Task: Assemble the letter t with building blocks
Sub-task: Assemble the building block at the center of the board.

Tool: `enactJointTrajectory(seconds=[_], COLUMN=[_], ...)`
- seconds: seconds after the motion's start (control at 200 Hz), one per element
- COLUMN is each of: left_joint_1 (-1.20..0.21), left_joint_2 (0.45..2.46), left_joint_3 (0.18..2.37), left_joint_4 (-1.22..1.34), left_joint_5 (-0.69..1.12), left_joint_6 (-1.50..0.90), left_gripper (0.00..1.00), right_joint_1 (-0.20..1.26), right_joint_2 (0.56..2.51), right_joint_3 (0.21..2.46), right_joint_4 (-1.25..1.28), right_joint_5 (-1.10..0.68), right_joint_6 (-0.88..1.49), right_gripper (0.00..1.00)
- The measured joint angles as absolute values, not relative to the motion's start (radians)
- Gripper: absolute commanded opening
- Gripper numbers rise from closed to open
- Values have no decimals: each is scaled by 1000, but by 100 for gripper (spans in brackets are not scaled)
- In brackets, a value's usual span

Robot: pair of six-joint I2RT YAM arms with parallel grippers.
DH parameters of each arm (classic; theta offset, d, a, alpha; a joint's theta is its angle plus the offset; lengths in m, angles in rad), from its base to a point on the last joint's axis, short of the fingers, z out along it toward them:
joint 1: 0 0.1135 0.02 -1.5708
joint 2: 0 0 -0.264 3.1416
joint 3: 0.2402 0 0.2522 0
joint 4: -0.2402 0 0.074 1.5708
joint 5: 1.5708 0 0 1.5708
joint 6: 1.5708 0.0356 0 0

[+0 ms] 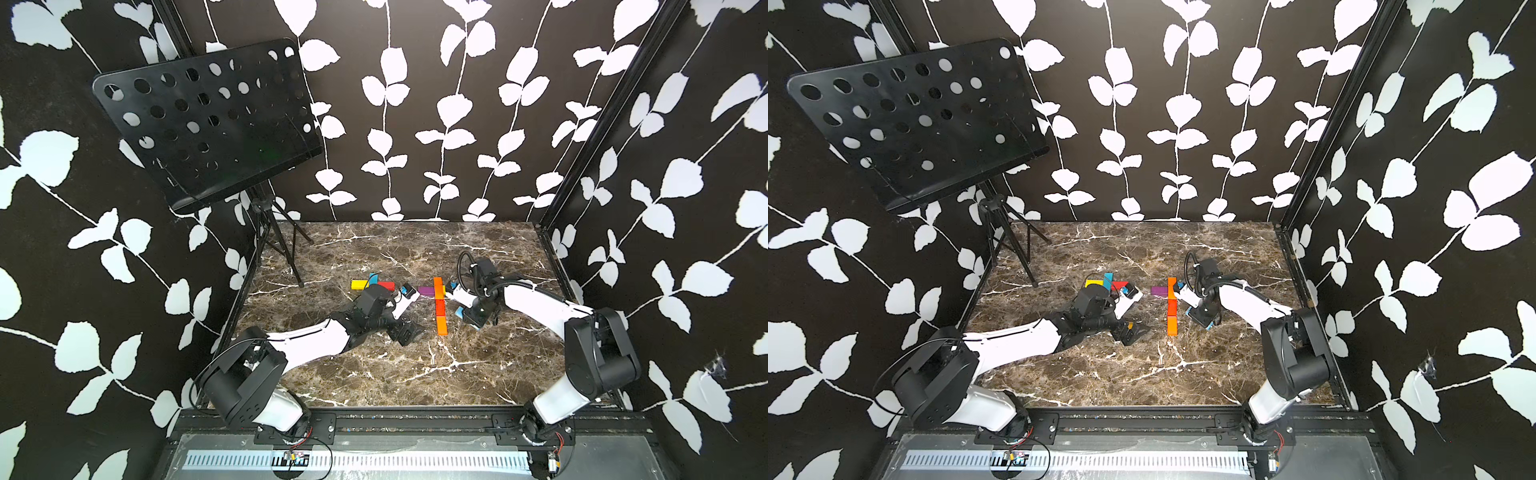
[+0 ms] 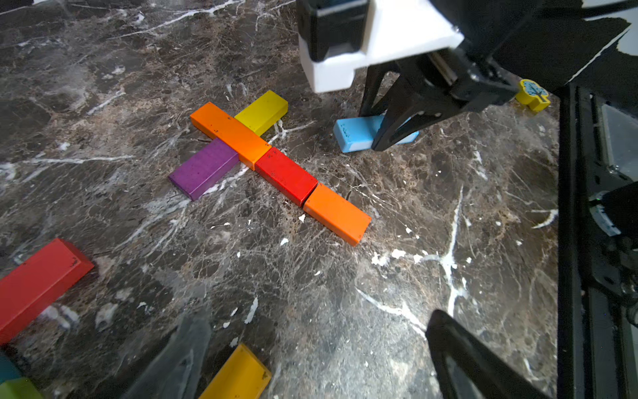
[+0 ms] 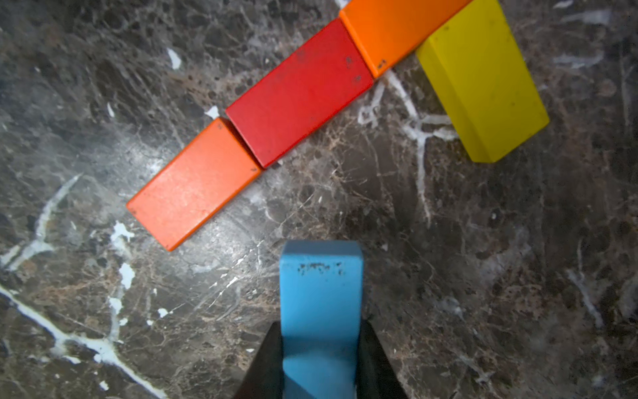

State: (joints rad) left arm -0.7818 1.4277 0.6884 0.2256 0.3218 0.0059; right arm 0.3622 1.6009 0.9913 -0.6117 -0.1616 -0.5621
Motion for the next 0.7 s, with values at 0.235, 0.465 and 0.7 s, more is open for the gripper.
enactJointTrajectory(seconds=[0.235, 0.465, 0.7], left_joint_1=[-772, -760, -758], left_joint_2=[1376, 1376, 1372], left_joint_3=[672, 664, 664], left_joint_4=[208, 200, 196], left_joint_5=[326, 332, 335], left_joint_6=[16, 19, 19], left_gripper=[99, 99, 99], right_joint_1=[424, 447, 446], right_joint_2=[1467, 1456, 1549], right_joint_3=[804, 778, 843], right_joint_4=[-497, -467, -484], right_joint_5=[-158, -176, -172], right_joint_6=[-817, -992, -1119], right_gripper=[1, 0, 0])
